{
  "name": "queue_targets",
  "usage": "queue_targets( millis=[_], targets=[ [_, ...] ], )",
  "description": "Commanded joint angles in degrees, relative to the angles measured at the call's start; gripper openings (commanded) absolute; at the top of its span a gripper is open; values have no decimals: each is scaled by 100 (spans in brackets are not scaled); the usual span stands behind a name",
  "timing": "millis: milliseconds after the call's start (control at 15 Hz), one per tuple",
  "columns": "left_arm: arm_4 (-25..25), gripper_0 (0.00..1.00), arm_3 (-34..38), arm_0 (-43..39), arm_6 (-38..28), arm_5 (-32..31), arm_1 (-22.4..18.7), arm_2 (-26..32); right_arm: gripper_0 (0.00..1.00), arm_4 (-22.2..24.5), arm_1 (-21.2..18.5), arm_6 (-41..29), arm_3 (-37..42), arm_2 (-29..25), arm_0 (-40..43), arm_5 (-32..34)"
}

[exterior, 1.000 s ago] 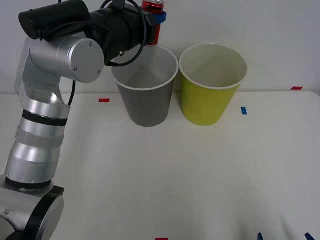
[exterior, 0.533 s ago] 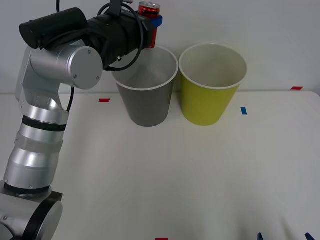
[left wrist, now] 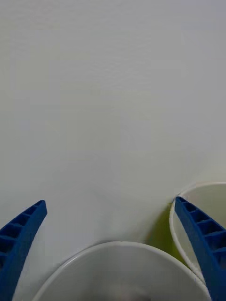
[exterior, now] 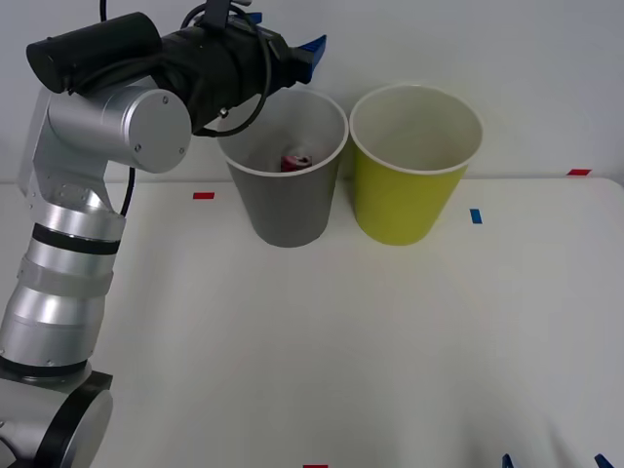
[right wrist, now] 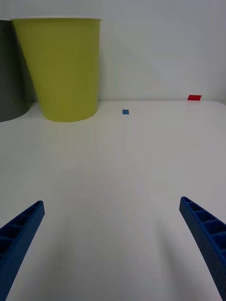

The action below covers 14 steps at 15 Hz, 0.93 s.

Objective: Put cans in the gray bin and PET bottles in the light green bin.

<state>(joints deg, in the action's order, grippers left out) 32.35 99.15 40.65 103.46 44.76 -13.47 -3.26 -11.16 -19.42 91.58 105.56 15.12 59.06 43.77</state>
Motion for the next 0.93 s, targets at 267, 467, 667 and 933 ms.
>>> queue_targets(
  millis=[267,467,667,933],
  targets=[
    [202,93,34,4,-36,15,-86,0,100,0,0,0,0,0,0,0],
    [219,93,544,4,-54,903,-147,167,100,0,0,0,0,0,0,0],
    [193,93,1370,-260,-54,1597,-147,466,100,0,0,0,0,0,0,0],
    [158,93,2478,-1182,-63,1597,-103,686,100,0,0,0,0,0,0,0]
  ],
)
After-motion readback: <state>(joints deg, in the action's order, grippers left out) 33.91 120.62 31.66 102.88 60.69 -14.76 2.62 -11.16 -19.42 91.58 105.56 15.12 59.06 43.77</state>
